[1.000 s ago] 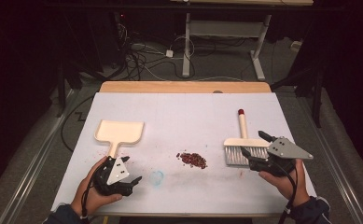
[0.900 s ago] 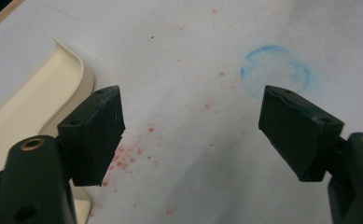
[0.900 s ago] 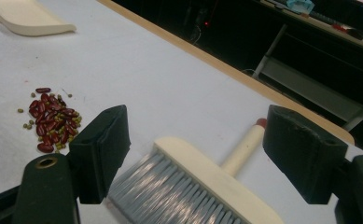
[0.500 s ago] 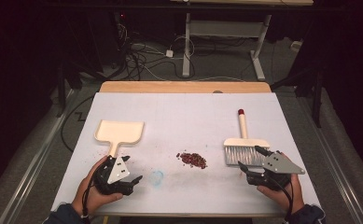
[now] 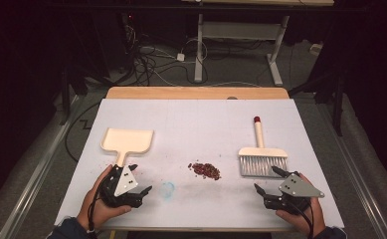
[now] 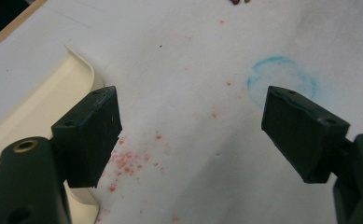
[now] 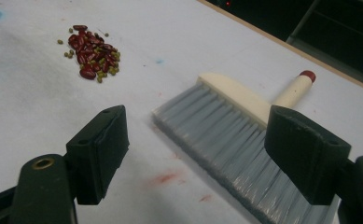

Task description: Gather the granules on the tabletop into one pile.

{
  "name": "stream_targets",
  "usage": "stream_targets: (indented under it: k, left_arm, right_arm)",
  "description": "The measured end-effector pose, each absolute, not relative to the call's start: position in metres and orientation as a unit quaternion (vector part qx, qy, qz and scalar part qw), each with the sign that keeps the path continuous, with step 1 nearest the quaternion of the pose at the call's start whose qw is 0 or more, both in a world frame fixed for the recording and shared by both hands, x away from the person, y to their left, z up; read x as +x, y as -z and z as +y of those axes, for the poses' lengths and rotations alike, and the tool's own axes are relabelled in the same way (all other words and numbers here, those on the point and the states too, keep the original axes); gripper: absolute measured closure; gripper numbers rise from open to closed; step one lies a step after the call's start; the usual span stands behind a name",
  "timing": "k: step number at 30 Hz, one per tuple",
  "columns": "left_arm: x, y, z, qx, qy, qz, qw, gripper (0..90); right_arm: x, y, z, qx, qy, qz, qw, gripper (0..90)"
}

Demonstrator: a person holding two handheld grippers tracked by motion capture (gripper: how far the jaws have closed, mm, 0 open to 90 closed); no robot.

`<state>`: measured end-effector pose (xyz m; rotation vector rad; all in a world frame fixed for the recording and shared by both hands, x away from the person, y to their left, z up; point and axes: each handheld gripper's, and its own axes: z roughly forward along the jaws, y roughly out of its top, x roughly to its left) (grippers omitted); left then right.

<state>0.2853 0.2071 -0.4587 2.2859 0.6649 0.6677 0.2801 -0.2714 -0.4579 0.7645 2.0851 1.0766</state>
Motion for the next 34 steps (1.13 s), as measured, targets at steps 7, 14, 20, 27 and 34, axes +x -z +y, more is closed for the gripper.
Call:
stream_targets:
  k: [7, 14, 20, 27, 34]
  left_arm:
    - [0.2843, 0.4586, 0.2086, 0.873, -0.255, 0.253, 0.329, 18.9]
    - [0.2853, 0.4590, 0.2069, 0.874, -0.254, 0.253, 0.328, 18.9]
    - [0.2854, 0.4594, 0.2075, 0.874, -0.253, 0.254, 0.328, 18.9]
    - [0.2863, 0.4590, 0.2081, 0.873, -0.253, 0.256, 0.329, 18.9]
    - [0.2883, 0.4592, 0.2072, 0.874, -0.253, 0.257, 0.326, 18.9]
  right_arm:
    - [0.2795, 0.4535, -0.2705, 0.293, -0.414, 0.793, 0.337, 22.2]
    - [0.2789, 0.4521, -0.2718, 0.291, -0.419, 0.791, 0.338, 22.2]
    - [0.2793, 0.4518, -0.2711, 0.290, -0.419, 0.791, 0.338, 22.2]
    - [0.2791, 0.4517, -0.2700, 0.288, -0.416, 0.794, 0.339, 22.1]
    - [0.2804, 0.4522, -0.2701, 0.288, -0.415, 0.793, 0.341, 22.1]
